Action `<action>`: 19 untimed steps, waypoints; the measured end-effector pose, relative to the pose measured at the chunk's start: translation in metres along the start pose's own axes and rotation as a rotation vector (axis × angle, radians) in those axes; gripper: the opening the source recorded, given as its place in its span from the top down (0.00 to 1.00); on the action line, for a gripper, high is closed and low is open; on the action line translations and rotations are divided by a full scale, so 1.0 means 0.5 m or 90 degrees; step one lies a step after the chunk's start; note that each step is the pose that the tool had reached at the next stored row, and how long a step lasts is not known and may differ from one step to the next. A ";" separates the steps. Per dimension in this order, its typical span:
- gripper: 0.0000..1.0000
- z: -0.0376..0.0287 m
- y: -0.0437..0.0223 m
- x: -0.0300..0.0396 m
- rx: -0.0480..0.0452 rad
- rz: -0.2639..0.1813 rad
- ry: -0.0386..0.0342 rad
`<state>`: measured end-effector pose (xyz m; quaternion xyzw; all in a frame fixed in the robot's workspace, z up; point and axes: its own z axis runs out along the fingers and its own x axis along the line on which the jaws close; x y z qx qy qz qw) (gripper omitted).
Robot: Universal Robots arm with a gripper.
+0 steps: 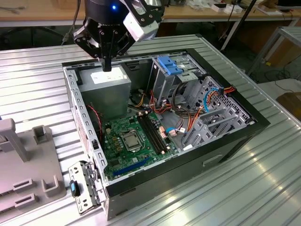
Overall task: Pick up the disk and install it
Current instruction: 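Reach for the disk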
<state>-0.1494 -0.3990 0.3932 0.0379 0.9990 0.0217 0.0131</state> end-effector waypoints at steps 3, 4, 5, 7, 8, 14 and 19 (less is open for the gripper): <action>0.89 0.000 -0.001 0.009 0.0000 0.000 0.0000; 0.89 0.000 -0.001 0.013 0.0000 0.000 0.0000; 0.89 0.000 -0.001 0.015 0.0000 0.000 0.0000; 0.89 0.000 -0.001 0.019 0.0000 0.000 0.0000; 0.89 -0.001 -0.002 0.021 0.0000 0.000 0.0000; 0.89 -0.001 -0.003 0.035 0.0000 0.000 0.0000; 0.89 -0.001 -0.004 0.049 0.0000 0.000 0.0000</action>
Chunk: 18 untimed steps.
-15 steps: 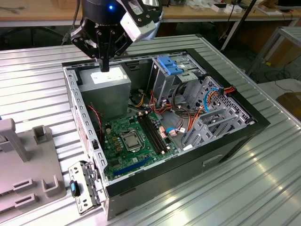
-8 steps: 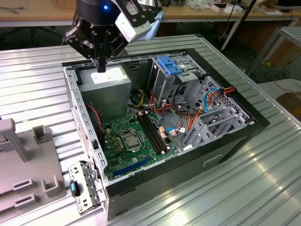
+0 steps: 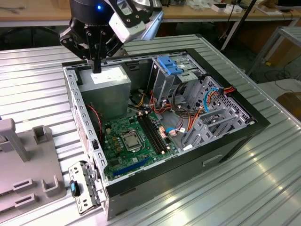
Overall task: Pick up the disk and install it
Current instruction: 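Reach for the disk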
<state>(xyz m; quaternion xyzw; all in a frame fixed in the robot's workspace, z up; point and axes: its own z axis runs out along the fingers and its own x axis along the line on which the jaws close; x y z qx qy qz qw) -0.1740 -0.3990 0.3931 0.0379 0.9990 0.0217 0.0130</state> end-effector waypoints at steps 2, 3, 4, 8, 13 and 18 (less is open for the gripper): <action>0.89 0.000 0.000 0.005 0.0000 0.000 0.0000; 0.89 0.000 -0.001 0.008 0.0000 0.000 0.0000; 0.89 0.000 -0.001 0.012 0.0000 0.000 0.0000; 0.89 0.000 -0.002 0.020 0.0000 0.000 0.0000; 0.89 -0.001 -0.003 0.035 -0.0001 0.000 0.0000; 0.89 -0.001 -0.004 0.047 0.0000 0.000 0.0000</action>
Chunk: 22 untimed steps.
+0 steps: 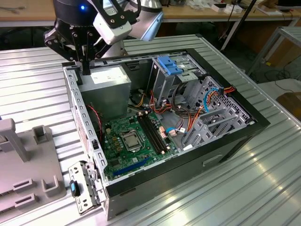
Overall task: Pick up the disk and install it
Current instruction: 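Reach for the disk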
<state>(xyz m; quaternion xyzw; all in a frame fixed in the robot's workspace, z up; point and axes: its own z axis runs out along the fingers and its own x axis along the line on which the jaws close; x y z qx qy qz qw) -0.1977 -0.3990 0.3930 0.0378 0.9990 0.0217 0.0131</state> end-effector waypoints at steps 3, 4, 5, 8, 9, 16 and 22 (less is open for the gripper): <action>0.89 0.000 -0.001 0.012 0.0001 0.000 0.0000; 0.89 0.000 -0.001 0.015 0.0001 0.000 0.0001; 0.89 0.000 -0.001 0.018 0.0001 0.000 0.0002; 0.89 0.000 -0.002 0.024 0.0000 0.000 0.0003; 0.89 0.000 -0.002 0.026 0.0000 0.000 0.0003; 0.89 -0.001 -0.004 0.052 0.0001 0.000 0.0006; 0.89 -0.001 -0.005 0.071 0.0001 0.000 0.0008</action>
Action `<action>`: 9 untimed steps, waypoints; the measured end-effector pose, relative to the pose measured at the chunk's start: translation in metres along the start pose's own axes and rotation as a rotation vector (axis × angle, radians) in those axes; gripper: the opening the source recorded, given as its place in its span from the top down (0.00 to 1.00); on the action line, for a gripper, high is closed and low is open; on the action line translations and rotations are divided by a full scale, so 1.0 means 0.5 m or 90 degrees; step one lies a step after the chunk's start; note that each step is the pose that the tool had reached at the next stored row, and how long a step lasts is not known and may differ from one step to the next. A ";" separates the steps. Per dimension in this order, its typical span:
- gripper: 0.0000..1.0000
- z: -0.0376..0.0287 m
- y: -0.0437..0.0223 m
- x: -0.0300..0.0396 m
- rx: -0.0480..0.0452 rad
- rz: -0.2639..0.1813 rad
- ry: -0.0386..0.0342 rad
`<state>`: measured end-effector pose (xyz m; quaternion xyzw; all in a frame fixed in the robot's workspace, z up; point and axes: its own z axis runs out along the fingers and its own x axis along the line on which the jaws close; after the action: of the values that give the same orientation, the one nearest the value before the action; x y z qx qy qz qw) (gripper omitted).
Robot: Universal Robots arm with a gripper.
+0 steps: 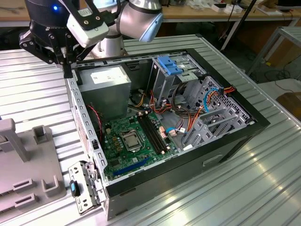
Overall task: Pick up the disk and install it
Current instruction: 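Reach for the disk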
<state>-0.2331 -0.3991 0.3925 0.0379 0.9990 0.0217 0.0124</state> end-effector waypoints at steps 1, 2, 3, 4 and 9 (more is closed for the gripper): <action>0.89 0.000 0.000 0.003 0.0000 0.000 0.0000; 0.89 0.000 -0.001 0.006 0.0000 0.000 0.0001; 0.89 0.000 -0.001 0.010 0.0000 0.000 0.0000; 0.89 0.000 -0.001 0.013 0.0000 0.000 0.0001; 0.89 -0.001 -0.002 0.030 0.0000 0.000 0.0001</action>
<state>-0.2483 -0.3991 0.3924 0.0379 0.9990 0.0217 0.0123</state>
